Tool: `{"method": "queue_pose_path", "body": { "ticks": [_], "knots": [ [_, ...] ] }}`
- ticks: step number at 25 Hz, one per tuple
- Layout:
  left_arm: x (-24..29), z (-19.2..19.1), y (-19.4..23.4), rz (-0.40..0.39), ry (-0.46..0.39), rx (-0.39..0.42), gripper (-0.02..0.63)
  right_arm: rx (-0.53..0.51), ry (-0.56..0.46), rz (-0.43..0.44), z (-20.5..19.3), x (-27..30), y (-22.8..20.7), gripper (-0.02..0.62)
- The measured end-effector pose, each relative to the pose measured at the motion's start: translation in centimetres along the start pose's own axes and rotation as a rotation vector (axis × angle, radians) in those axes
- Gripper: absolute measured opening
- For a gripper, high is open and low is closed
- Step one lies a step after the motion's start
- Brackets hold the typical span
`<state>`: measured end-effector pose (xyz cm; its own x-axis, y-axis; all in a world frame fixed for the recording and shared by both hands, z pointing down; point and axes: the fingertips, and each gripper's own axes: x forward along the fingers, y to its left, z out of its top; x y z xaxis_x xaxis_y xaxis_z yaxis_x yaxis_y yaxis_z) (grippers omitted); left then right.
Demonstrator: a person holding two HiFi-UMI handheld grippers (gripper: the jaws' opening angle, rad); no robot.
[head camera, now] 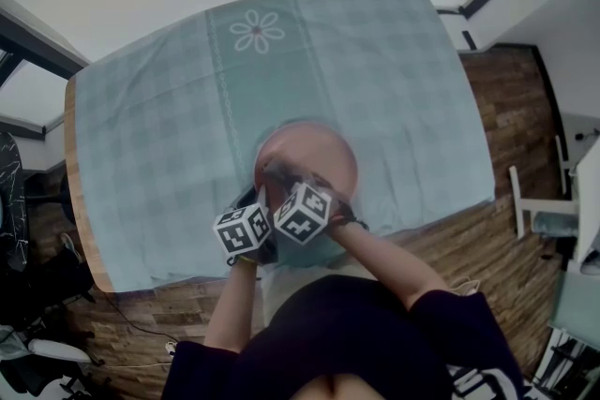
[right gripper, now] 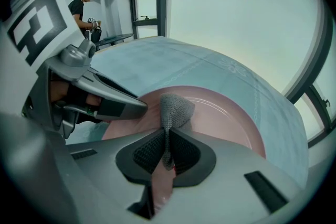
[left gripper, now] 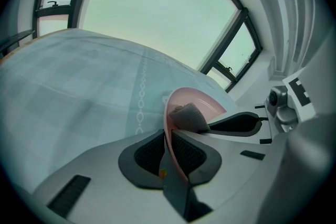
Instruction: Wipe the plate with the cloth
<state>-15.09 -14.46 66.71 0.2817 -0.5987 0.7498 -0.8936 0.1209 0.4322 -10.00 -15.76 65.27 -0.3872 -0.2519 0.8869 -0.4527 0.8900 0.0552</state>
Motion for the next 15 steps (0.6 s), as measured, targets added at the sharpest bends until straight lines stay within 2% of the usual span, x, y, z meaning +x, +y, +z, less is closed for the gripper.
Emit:
{"method": "queue_pose_path", "body": {
  "ticks": [15],
  "knots": [
    [-0.5, -0.3, 0.2, 0.006, -0.013, -0.025, 0.054, -0.036, -0.001, 0.07, -0.4, -0.4, 3.6, 0.032]
  ]
}}
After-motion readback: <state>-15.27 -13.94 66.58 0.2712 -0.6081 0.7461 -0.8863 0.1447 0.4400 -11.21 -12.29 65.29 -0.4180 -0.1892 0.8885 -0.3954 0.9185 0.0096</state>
